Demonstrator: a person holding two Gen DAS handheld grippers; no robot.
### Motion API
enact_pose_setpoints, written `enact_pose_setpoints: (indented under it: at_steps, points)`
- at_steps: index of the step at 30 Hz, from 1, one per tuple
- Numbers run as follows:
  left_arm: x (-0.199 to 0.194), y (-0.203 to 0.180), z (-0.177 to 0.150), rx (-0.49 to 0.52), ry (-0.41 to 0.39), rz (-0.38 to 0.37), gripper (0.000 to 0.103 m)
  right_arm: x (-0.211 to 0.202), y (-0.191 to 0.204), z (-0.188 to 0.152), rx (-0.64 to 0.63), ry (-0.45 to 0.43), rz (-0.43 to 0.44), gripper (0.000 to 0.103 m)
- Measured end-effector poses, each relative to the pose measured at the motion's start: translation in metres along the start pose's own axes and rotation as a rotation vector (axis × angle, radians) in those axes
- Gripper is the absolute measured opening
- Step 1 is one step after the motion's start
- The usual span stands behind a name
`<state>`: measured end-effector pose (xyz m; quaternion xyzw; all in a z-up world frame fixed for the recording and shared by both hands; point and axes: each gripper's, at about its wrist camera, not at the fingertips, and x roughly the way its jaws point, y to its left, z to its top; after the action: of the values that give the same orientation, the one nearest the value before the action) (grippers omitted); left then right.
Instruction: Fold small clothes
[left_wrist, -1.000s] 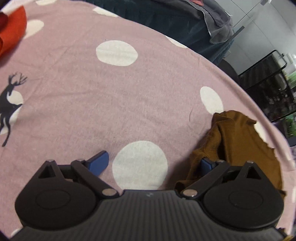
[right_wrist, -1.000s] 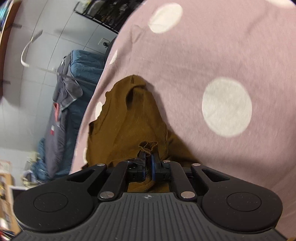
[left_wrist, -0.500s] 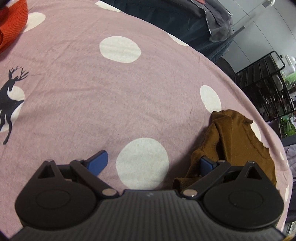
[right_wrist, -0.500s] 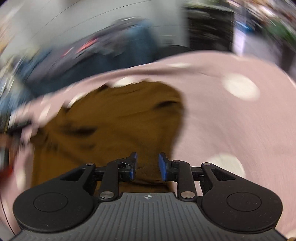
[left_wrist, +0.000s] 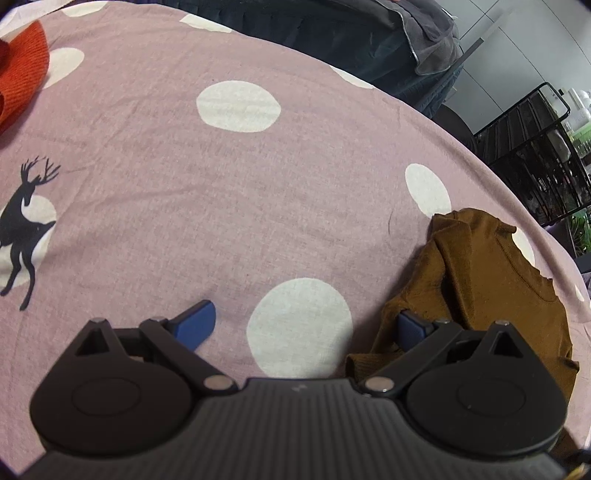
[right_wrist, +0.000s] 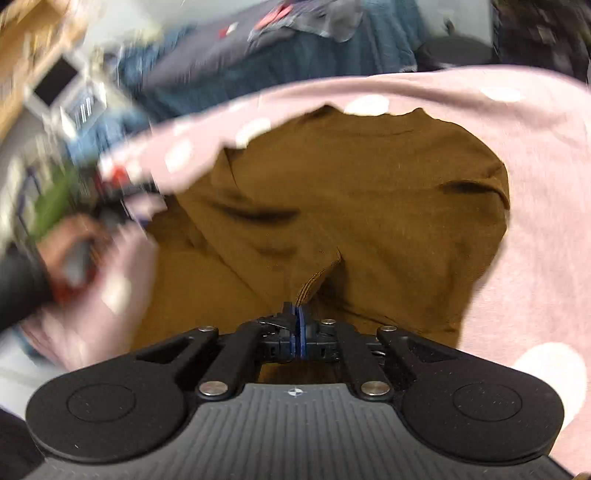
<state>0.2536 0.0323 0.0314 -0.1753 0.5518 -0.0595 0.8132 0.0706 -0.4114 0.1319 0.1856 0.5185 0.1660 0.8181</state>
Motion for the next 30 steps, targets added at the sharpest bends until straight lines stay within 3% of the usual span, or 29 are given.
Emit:
enact_pose_setpoints:
  at_steps: [2, 5, 10, 11, 12, 14, 15, 17, 20, 24, 26, 30]
  points:
    - [0.000, -0.001, 0.000, 0.010, -0.005, 0.010, 0.100, -0.005, -0.015, 0.010, 0.012, -0.018, -0.063, 0.004]
    - [0.001, -0.003, -0.001, 0.024, -0.008, 0.022, 0.100, 0.015, -0.045, 0.015, -0.002, 0.094, -0.217, 0.004]
    - [0.001, -0.002, -0.001, 0.036, -0.014, 0.021, 0.100, 0.036, -0.064, 0.002, -0.059, 0.197, -0.277, 0.007]
    - [0.001, -0.001, -0.001, 0.036, -0.016, 0.019, 0.100, 0.034, -0.065, 0.001, -0.057, 0.195, -0.265, 0.012]
    - [0.001, -0.001, -0.001, 0.038, -0.016, 0.018, 0.100, 0.032, -0.064, 0.001, -0.063, 0.200, -0.266, 0.023]
    - [0.001, -0.001, -0.002, 0.038, -0.018, 0.020, 0.101, 0.025, -0.062, 0.006, -0.086, 0.186, -0.347, 0.040]
    - [0.002, -0.002, -0.002, 0.038, -0.019, 0.023, 0.102, 0.017, -0.059, 0.011, -0.068, 0.140, -0.360, 0.040]
    - [0.002, -0.003, -0.003, 0.036, -0.025, 0.028, 0.103, 0.003, -0.053, 0.026, -0.006, 0.049, -0.262, 0.041]
    - [0.002, -0.005, -0.006, 0.041, -0.035, 0.038, 0.103, 0.012, -0.026, 0.056, 0.058, -0.037, -0.133, 0.044]
    - [0.002, -0.006, -0.008, 0.050, -0.040, 0.039, 0.103, 0.065, 0.033, 0.098, 0.053, -0.073, 0.040, 0.046]
    - [0.001, -0.007, -0.009, 0.057, -0.041, 0.042, 0.103, 0.098, 0.074, 0.114, -0.048, -0.079, 0.024, 0.045]
    - [0.001, -0.009, -0.012, 0.083, -0.051, 0.042, 0.103, 0.167, 0.158, 0.126, -0.440, -0.082, -0.127, 0.046]
